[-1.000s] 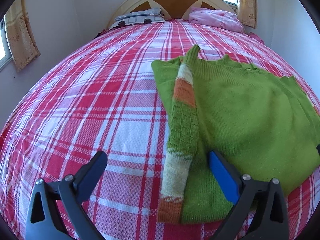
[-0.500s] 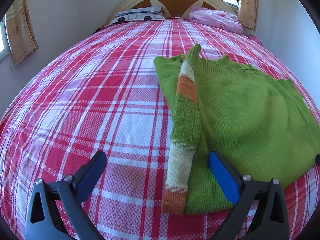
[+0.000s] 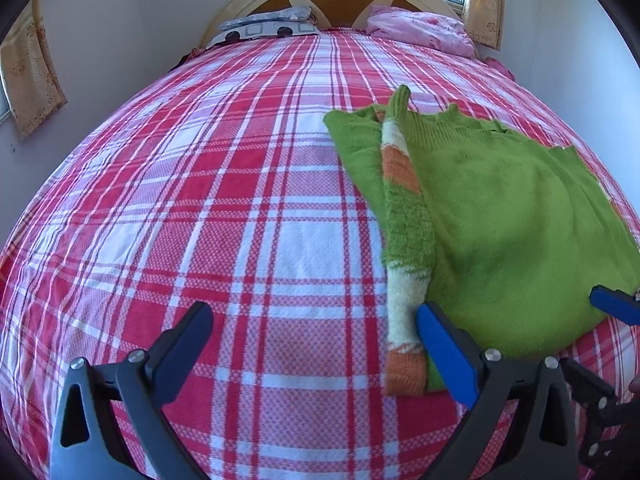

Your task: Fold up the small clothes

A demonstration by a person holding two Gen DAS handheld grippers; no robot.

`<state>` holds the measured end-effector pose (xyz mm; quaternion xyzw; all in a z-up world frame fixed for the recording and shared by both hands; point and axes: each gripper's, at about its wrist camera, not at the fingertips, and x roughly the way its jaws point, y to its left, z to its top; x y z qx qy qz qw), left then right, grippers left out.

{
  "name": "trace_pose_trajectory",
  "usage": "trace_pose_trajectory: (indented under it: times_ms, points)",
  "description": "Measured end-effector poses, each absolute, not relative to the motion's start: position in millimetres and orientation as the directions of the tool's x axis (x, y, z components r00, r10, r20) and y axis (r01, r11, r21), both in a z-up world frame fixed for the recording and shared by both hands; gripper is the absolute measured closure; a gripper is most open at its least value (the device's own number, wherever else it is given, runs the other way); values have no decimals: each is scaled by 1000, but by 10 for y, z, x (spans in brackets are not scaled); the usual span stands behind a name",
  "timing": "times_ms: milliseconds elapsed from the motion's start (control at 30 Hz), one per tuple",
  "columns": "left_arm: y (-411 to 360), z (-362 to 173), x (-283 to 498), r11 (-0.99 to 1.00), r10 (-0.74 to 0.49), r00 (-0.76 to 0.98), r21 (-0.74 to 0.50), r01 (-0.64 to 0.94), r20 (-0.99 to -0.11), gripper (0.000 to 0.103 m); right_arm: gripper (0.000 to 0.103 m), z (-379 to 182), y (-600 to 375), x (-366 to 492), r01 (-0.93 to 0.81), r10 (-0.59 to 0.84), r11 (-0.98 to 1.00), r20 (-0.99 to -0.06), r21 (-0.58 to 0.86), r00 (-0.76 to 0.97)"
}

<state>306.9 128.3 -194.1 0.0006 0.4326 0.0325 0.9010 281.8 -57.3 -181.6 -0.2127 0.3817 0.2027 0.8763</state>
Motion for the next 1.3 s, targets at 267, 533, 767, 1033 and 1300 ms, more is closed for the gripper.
trace_pose_trajectory:
  times_ms: [267, 533, 767, 1033, 1300]
  points:
    - [1562, -1823, 3301, 997, 71, 655, 61, -37, -752, 0, 46, -1810, -154, 2799, -572, 231, 784, -743, -240, 628]
    - [1756, -1851, 3710, 981, -153, 632, -196, 1, -760, 0, 46, -1925, 277, 2806, -618, 237, 729, -738, -294, 632]
    - [1588, -1878, 4163, 944, -290, 619, -323, 61, -730, 5, 46, -2033, 448, 2757, -580, 177, 713, -699, -395, 693]
    - [1439, -1952, 4572, 931, -331, 594, -357, 79, -733, 31, 50, -2028, 530, 2818, -566, 160, 719, -696, -404, 700]
    - [1580, -2015, 4588, 863, -449, 569, -499, 76, -689, 89, 94, -2009, 534, 2743, -591, 203, 710, -692, -383, 692]
